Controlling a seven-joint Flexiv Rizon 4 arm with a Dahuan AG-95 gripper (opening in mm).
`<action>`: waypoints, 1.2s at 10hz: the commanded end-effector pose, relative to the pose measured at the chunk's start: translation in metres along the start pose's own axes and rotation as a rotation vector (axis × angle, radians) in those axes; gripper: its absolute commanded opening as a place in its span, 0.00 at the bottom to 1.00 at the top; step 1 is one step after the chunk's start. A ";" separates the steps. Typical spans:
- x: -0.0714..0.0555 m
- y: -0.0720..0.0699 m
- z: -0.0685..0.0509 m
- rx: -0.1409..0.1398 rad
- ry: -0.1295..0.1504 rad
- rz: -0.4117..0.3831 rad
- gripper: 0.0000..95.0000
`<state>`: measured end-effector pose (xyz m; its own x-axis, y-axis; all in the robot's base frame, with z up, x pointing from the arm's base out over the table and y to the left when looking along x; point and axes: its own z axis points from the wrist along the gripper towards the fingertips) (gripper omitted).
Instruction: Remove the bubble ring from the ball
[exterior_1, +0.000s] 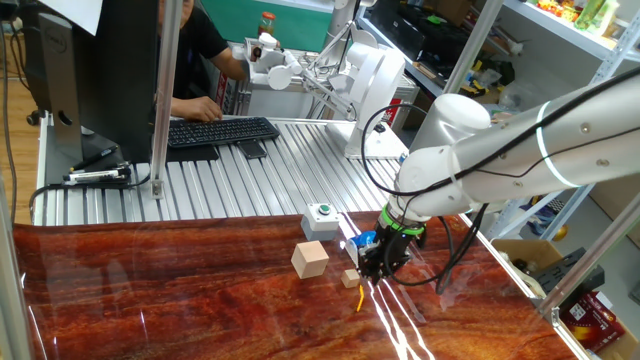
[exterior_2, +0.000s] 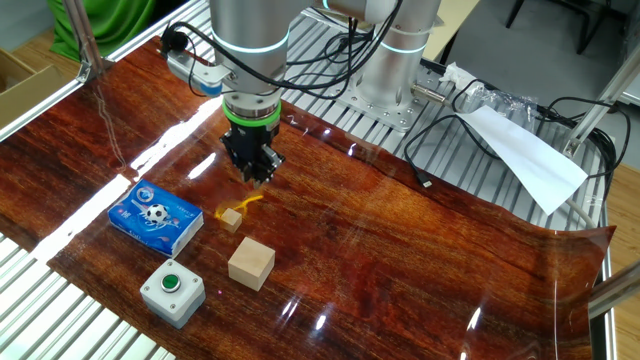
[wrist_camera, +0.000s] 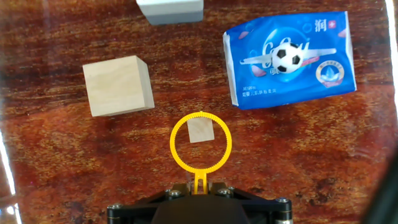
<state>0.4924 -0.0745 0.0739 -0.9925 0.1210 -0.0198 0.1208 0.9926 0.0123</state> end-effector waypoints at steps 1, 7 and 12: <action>0.001 0.000 -0.001 0.000 0.002 0.005 0.60; 0.001 0.000 -0.001 -0.008 0.009 0.016 0.60; 0.005 0.002 -0.004 -0.020 0.019 0.006 0.60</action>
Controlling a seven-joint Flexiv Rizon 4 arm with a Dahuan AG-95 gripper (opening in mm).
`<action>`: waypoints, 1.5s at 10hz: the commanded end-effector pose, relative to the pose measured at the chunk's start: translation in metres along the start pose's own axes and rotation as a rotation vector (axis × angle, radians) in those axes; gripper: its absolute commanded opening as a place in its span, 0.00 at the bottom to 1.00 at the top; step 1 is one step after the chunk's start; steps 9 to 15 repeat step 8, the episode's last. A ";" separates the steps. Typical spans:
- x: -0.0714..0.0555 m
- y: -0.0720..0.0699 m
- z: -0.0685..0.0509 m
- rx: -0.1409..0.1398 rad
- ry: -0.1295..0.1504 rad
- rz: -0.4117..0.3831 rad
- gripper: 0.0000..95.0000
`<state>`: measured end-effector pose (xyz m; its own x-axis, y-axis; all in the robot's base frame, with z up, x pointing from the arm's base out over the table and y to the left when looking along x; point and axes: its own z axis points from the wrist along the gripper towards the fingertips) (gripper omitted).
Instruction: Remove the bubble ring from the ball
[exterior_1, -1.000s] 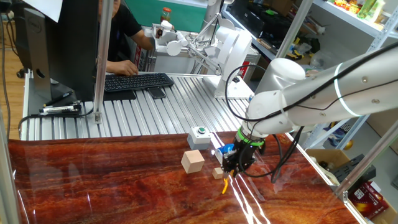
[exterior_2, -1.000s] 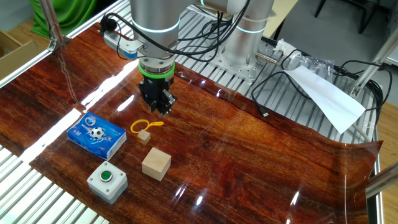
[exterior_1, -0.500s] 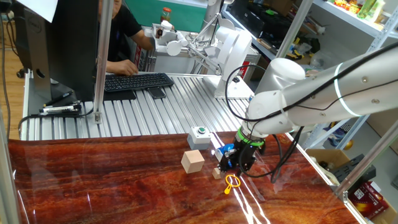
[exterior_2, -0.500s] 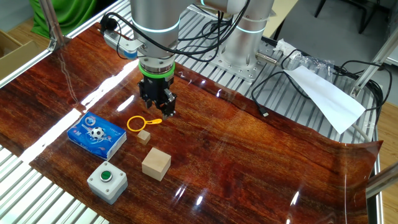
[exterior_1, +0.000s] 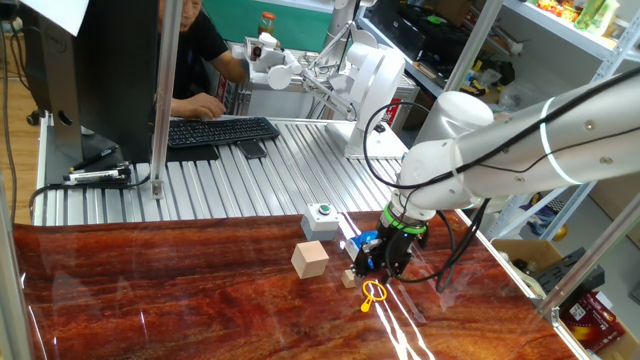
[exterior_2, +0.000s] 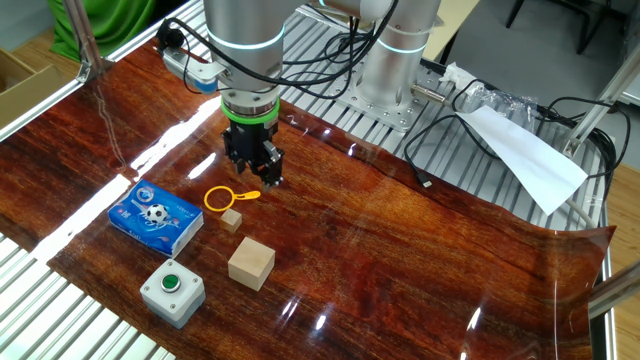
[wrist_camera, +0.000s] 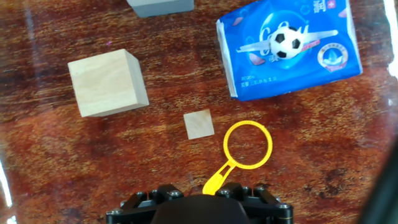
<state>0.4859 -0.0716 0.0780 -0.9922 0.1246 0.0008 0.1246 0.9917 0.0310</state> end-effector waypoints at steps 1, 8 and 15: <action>0.000 0.001 -0.001 0.004 -0.006 0.011 0.60; 0.000 0.001 -0.001 0.010 0.005 0.015 0.80; 0.000 0.001 -0.001 0.010 0.005 0.015 0.80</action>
